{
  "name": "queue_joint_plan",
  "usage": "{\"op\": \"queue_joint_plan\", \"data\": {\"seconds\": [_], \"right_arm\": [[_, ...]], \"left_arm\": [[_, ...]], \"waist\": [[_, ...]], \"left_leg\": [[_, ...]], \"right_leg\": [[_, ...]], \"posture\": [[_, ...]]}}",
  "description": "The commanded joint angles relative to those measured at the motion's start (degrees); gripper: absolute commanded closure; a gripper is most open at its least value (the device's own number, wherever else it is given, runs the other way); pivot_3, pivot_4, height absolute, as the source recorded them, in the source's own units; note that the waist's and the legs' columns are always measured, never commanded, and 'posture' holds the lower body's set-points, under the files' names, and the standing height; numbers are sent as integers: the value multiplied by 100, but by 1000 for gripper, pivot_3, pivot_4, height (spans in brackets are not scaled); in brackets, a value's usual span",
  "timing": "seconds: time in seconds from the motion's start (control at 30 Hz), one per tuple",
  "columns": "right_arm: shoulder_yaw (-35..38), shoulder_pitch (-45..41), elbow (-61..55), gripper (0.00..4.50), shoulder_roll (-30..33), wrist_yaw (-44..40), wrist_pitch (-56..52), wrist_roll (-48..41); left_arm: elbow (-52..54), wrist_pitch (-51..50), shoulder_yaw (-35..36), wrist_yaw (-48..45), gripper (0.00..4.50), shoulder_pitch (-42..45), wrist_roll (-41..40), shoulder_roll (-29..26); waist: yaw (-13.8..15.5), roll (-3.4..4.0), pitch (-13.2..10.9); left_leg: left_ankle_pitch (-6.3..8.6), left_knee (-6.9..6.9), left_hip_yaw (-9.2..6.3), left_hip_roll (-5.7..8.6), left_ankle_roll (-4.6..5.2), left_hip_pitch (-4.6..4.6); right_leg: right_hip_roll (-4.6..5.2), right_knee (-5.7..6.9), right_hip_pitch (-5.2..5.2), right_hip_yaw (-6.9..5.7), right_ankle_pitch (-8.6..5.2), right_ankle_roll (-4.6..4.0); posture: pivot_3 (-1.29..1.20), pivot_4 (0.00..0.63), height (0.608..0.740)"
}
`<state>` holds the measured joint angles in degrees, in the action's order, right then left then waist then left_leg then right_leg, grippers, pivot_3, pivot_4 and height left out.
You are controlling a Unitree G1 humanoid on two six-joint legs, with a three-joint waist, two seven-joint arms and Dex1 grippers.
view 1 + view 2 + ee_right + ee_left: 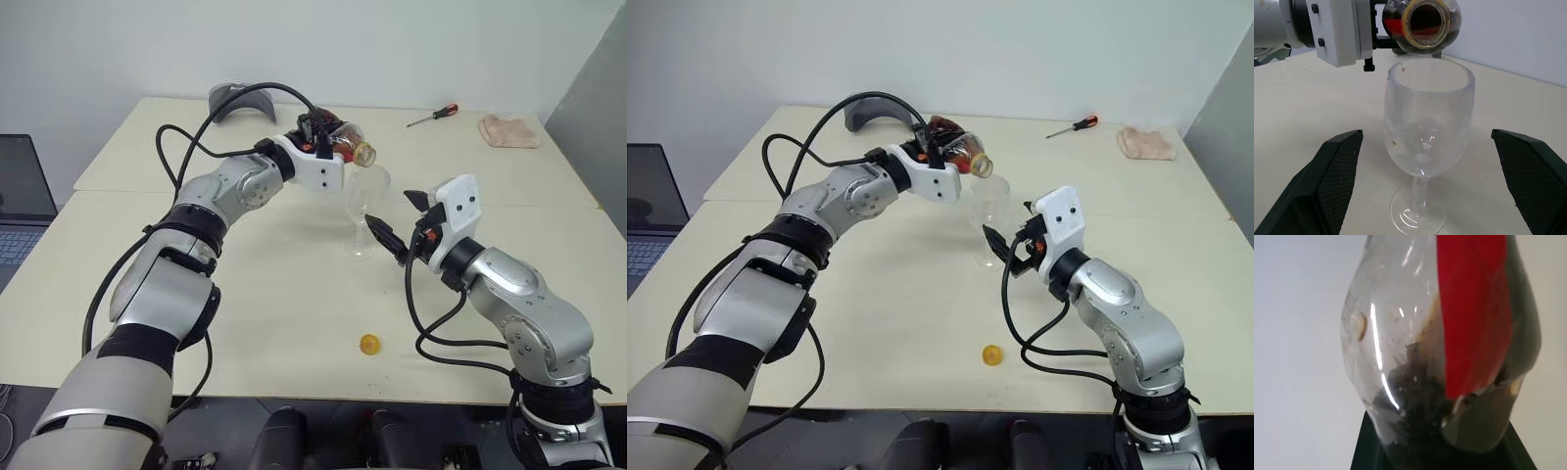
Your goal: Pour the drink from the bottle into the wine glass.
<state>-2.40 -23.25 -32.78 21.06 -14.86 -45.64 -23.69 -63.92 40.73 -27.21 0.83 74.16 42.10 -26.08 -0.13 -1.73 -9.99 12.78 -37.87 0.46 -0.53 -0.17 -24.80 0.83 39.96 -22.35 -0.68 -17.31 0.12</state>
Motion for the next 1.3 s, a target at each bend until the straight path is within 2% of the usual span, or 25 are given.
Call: {"op": "queue_joint_plan", "data": {"seconds": [0.03,0.6,1.3], "right_arm": [[31,-21,-95,0,-42,-3,41,25],[44,-54,-89,0,-131,-15,30,21],[31,-14,-128,0,-97,-60,-25,-6]], "left_arm": [[57,86,17,210,3744,304,9,-78],[-140,160,-191,608,3744,484,283,-164],[-203,130,-230,638,3744,517,273,-189]], "waist": [[0,0,0],[0,0,0],[-1,0,0]], "left_leg": [[0,0,0,0,0,0],[0,-1,2,0,0,0],[-1,-2,3,0,-1,0]], "right_leg": [[0,0,0,0,0,0],[0,1,-1,1,0,0],[0,2,-1,1,0,0]], "posture": [[0,150,740],[0,150,740],[0,150,740]]}}
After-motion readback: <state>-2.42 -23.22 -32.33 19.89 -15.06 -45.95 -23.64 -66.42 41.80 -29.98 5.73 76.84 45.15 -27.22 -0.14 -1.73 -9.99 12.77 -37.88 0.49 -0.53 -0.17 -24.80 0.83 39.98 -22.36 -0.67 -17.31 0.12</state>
